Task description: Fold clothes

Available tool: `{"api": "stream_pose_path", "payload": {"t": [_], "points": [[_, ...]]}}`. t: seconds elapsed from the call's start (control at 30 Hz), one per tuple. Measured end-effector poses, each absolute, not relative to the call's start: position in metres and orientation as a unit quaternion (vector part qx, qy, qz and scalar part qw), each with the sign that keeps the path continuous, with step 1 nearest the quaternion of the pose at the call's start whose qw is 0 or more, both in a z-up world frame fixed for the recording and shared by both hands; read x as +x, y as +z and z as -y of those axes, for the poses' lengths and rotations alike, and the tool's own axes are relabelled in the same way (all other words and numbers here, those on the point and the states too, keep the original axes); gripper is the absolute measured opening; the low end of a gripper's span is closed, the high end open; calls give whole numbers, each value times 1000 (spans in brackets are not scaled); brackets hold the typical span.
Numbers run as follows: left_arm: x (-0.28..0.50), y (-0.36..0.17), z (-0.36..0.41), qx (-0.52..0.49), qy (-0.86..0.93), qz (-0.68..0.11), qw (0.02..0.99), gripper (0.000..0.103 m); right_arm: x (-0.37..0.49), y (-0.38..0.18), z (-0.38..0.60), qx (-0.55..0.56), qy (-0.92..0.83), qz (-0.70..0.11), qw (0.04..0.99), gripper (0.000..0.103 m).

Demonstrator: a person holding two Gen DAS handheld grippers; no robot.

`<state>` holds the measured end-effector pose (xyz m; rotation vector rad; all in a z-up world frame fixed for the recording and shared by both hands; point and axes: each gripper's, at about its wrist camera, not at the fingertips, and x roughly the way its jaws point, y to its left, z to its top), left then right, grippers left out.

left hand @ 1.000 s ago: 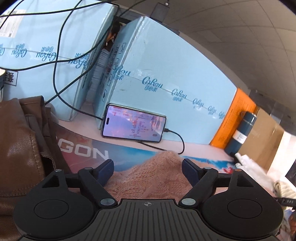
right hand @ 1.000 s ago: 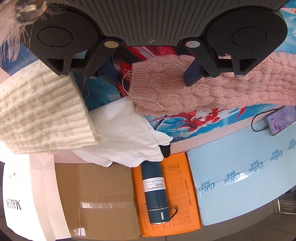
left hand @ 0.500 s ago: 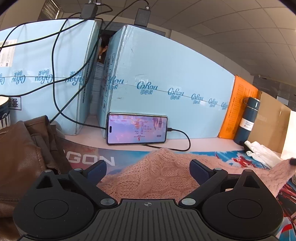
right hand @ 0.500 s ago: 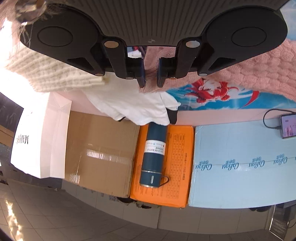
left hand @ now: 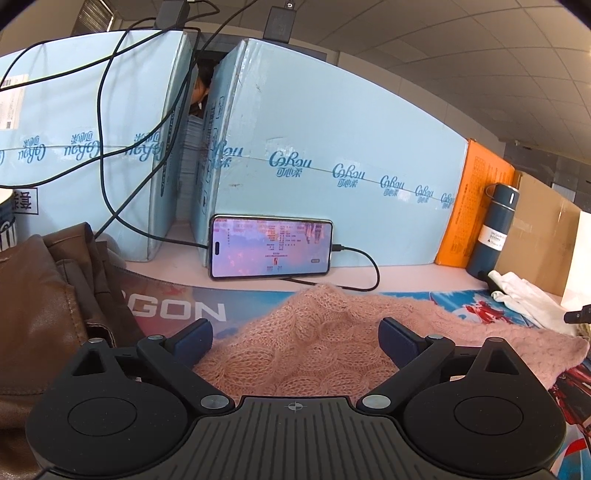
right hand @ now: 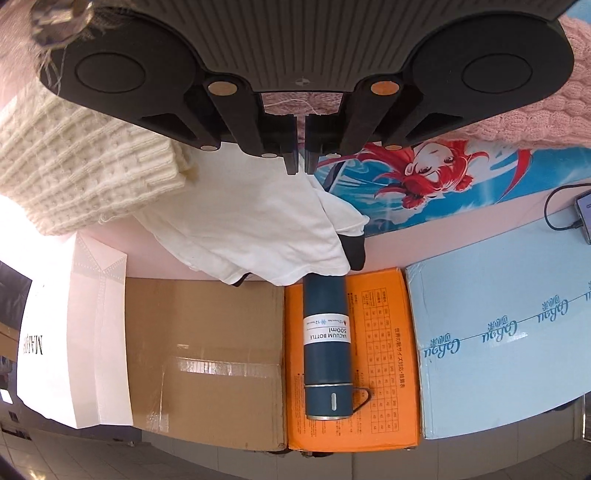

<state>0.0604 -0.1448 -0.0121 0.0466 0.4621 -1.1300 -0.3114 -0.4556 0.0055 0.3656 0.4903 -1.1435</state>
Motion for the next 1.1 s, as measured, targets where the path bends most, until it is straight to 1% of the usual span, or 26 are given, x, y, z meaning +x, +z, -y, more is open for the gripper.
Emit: {"api": "stream_pose_path", "payload": {"t": [0.03,0.1,0.13,0.2,0.23,0.27,0.3,0.33,0.37,0.47,0.63,0.73,0.9,0.93,1.0,1.03,1.07,1.1], "points": [[61,-12,145,22,-530,-218,819,98,-315,5,454,175,-536,-231,793,8],[60,-12,145,24,-531,-218,819,98,-322,3,450,184,-544,-237,784,39],[60,-12,145,24,-531,-217,819,98,-326,1,448,189,-546,-240,780,58],[59,-12,145,24,-531,-217,819,98,-335,-8,447,220,-530,-240,783,57],[59,-12,145,24,-531,-219,818,98,-337,-12,446,231,-526,-238,783,52],[60,-12,145,22,-531,-221,818,98,-340,-16,445,240,-522,-235,784,45],[61,-13,145,20,-531,-223,817,98,-340,-18,443,236,-519,-232,788,22],[62,-13,144,17,-530,-225,817,98,-340,-18,441,231,-517,-229,792,14],[63,-13,144,13,-530,-227,817,98,-338,-12,436,214,-517,-221,799,10],[64,-14,144,12,-529,-231,816,98,-332,10,424,163,-515,-190,820,8],[63,-13,144,12,-530,-228,816,98,-311,51,424,115,-515,-135,839,8],[64,-13,143,8,-530,-230,816,98,-300,41,446,133,-526,-166,823,8],[63,-13,144,13,-530,-230,816,98,-311,-6,473,224,-529,-222,788,8],[63,-13,145,14,-531,-230,816,98,-314,-9,473,233,-532,-223,783,11],[62,-13,145,15,-531,-229,816,98,-321,-9,470,250,-539,-215,775,29],[63,-13,145,14,-530,-230,816,98,-324,-7,467,257,-543,-207,772,44],[63,-13,145,14,-530,-231,816,98,-326,-7,465,264,-545,-207,769,48],[63,-13,145,14,-530,-232,816,98,-327,-6,463,271,-546,-208,765,48]]}}
